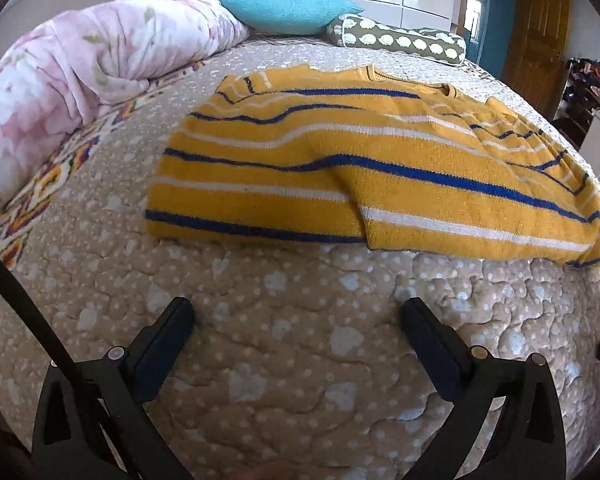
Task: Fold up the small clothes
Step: 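Open the right tool and withdraw both tools from the folded sweater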
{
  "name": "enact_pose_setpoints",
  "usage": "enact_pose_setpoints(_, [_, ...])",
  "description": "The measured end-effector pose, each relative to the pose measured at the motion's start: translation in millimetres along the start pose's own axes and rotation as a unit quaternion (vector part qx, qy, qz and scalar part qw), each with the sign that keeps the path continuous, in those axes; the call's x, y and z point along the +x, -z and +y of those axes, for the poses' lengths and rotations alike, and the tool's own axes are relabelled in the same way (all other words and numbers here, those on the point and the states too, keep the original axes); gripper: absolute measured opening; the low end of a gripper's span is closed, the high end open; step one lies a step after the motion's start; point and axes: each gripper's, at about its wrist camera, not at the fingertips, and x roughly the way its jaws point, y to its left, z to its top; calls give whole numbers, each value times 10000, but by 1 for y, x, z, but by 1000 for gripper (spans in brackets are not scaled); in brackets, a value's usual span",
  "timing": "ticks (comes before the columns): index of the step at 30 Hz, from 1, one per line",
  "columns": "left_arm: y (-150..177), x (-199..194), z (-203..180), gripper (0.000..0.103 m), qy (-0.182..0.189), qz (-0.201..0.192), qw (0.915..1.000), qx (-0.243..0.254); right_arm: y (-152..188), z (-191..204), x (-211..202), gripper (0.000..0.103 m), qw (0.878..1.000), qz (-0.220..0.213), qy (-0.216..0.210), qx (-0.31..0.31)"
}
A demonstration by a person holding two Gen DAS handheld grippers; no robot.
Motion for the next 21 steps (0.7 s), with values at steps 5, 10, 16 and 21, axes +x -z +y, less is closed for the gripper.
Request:
enact_pose_setpoints(5, [4, -2, 3, 103, 60, -163, 9998, 31, -4, 20, 17, 90, 9992, -108, 351, -183])
enact_pose_setpoints(10, [6, -3, 3, 103, 61, -209, 9998, 14, -6, 26, 29, 101, 9981, -260, 479, -271])
enact_pose_setpoints(16, [8, -4, 3, 103, 74, -245, 9997, 5, -4, 26, 30, 102, 9977, -388, 451, -313])
enact_pose_setpoints(21, [8, -5, 3, 103, 67, -256, 9996, 2, -2, 28, 28, 102, 9973, -422, 505, -332])
